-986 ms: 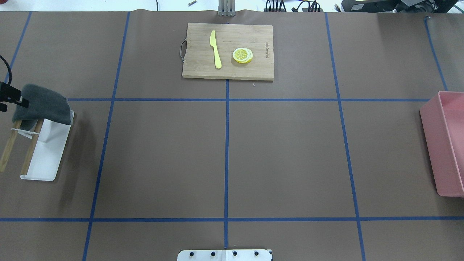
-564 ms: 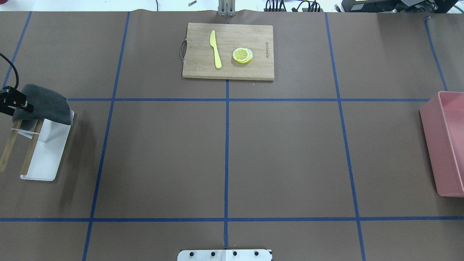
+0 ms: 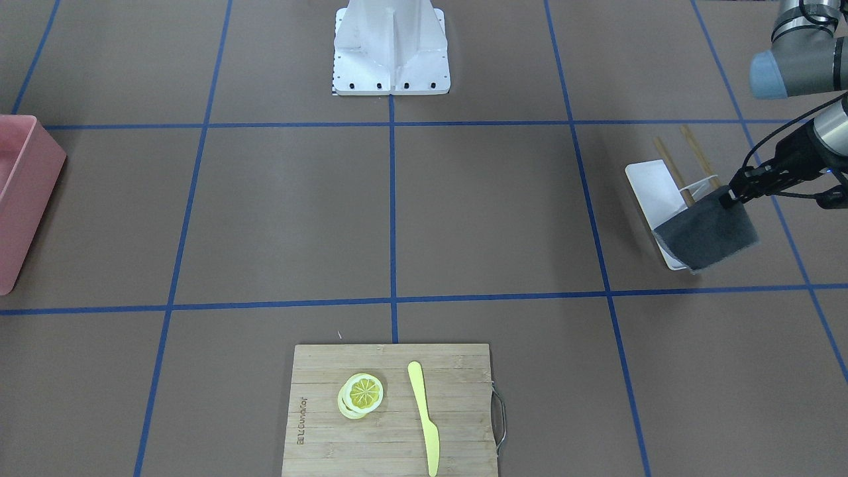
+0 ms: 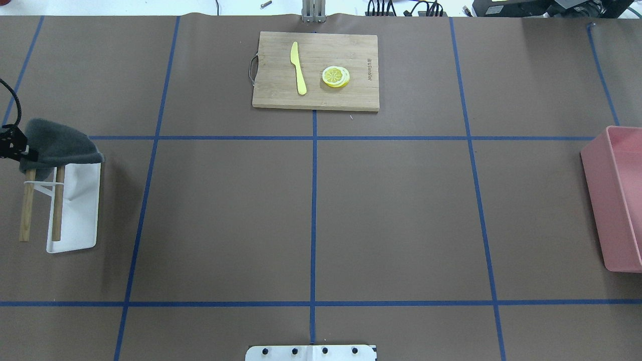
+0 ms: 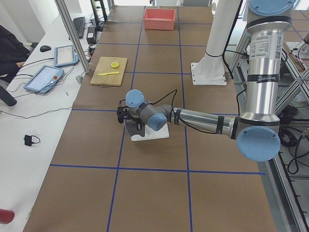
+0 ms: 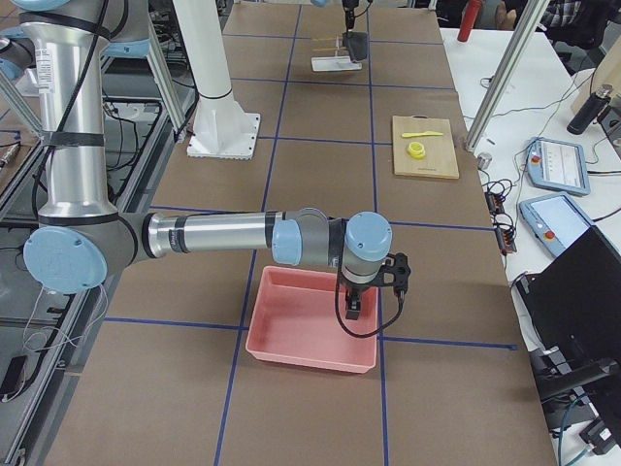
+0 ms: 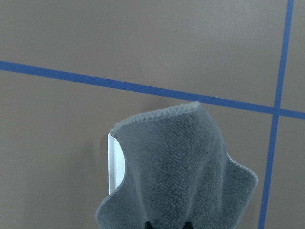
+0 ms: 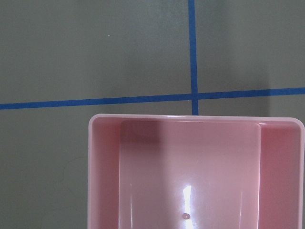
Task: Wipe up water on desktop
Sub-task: 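Lift the grey cloth off the rack with the left gripper toward the table center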
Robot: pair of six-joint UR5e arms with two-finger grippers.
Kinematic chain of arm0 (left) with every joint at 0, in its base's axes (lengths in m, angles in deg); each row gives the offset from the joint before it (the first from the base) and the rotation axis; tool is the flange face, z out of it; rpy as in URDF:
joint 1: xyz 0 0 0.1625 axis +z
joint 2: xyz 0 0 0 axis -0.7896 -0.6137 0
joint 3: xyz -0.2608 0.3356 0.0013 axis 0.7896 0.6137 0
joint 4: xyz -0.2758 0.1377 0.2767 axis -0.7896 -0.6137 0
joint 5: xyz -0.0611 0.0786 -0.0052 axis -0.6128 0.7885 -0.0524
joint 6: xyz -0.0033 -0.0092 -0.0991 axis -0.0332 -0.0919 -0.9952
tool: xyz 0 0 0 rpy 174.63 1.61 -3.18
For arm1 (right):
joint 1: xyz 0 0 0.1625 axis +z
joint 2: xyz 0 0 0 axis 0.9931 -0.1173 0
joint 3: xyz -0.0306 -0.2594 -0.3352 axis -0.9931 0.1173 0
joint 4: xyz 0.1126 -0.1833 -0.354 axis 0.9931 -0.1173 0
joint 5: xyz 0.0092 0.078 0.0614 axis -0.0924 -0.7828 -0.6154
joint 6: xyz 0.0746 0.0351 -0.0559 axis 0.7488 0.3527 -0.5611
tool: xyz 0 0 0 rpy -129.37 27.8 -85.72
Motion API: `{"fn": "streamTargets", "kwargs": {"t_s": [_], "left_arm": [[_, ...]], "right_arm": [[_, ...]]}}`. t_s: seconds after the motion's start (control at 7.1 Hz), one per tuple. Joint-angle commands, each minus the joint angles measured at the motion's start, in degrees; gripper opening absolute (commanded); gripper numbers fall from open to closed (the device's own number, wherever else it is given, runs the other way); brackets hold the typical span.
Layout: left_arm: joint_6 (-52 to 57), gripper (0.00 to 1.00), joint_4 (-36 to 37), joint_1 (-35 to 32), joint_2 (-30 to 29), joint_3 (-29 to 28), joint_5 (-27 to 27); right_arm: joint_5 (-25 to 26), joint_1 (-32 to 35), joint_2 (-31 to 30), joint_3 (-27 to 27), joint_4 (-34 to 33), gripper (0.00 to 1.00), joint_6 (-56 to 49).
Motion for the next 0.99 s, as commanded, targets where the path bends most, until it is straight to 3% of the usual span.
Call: {"fn": "streamTargets", "kwargs": {"t_s": [0.0,0.56,0.85], "left_arm": [[0.37,0.0,-0.12,-1.19,0.51,0.18,-0.56],[0.37,0.0,0.05,-1.37,0.34,0.18,-0.39],[0.37,0.0,1.53,-6.18,-0.1,0.7,-2.04]], "right_arm": [[-0.25,-0.01,0.0,-0.09,0.08,1.0,0.04],[-0.34,-0.01,0.0,-0.44,-0.27,1.0,-0.05],[-0.34,-0.01,-0.08,-0.53,0.16,1.0,-0.14]]}}
